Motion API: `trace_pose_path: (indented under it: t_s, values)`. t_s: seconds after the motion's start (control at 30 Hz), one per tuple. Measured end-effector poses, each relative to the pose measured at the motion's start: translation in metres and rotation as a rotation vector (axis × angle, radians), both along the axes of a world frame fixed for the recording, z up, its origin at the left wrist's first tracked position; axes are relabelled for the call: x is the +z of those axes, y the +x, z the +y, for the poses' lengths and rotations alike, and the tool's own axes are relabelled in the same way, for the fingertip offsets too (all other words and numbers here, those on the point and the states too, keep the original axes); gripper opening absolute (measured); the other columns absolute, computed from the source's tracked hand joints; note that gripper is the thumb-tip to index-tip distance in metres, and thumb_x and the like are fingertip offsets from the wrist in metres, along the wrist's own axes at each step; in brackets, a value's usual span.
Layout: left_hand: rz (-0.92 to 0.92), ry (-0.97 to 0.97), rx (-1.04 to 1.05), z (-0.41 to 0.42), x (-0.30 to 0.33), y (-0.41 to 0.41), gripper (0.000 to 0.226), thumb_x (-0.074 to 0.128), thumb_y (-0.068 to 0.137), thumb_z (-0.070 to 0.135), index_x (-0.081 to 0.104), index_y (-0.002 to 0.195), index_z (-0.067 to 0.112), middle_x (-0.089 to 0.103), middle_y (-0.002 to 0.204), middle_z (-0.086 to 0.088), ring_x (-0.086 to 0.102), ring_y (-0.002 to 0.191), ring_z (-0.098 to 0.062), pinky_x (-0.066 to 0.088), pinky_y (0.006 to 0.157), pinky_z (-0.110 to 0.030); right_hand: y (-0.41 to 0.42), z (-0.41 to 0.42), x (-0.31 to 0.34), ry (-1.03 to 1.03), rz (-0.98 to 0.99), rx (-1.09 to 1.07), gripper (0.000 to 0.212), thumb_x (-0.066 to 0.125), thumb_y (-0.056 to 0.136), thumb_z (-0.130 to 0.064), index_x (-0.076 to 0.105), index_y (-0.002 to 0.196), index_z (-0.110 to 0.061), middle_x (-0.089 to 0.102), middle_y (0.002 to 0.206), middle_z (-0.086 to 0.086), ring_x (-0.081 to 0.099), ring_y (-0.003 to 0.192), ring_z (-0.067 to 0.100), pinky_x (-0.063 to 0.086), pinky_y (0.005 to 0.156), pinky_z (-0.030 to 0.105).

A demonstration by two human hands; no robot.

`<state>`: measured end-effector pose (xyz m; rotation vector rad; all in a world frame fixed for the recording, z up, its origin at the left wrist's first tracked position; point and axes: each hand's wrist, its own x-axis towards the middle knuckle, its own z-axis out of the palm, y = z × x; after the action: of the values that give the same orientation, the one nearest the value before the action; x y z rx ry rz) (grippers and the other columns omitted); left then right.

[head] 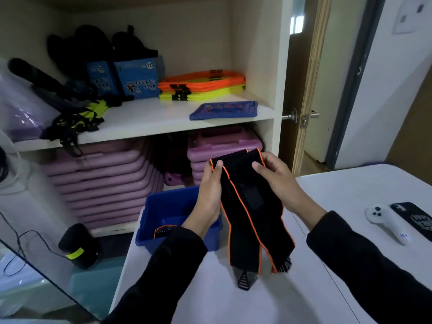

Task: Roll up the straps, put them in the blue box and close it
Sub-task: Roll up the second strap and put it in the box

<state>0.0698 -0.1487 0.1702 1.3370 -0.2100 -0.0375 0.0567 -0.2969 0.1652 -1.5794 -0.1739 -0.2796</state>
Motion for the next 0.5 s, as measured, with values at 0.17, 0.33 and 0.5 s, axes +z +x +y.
trace_pose_path:
  t_s: [0.17, 0.33, 0.5]
  values:
    - [-0.068, 0.029, 0.114, 0.001, 0.028, -0.003, 0.061, 0.035, 0.084, 0.064, 0.047, 0.125, 0.02, 0.054, 0.13, -0.001, 0.048, 0.124, -0.017, 0.033, 0.113, -0.043, 0.005, 0.028, 0.03, -0.072, -0.21, -0.056, 0.017, 0.045, 0.096, -0.02, 0.051, 0.11, -0.027, 0.06, 0.105, -0.005, 0.057, 0.1, 0.006, 0.043, 0.095, 0.029]
    - [-0.248, 0.088, 0.098, 0.01, 0.039, -0.005, 0.056, 0.042, 0.072, 0.073, 0.042, 0.118, 0.042, 0.052, 0.116, 0.021, 0.049, 0.109, 0.004, 0.036, 0.103, -0.017, 0.005, 0.045, 0.047, -0.196, -0.289, -0.056, 0.05, 0.04, 0.096, -0.03, 0.028, 0.144, -0.023, 0.039, 0.147, -0.007, 0.034, 0.137, 0.007, 0.028, 0.116, 0.038]
    - [-0.406, 0.125, 0.277, 0.021, 0.049, 0.0, 0.024, 0.051, 0.09, 0.028, 0.042, 0.112, 0.024, 0.055, 0.095, 0.017, 0.057, 0.086, 0.012, 0.043, 0.074, 0.001, 0.004, 0.058, 0.062, -0.243, -0.311, -0.038, 0.053, 0.04, 0.097, -0.028, 0.023, 0.147, -0.024, 0.032, 0.153, -0.002, 0.03, 0.14, 0.011, 0.027, 0.117, 0.041]
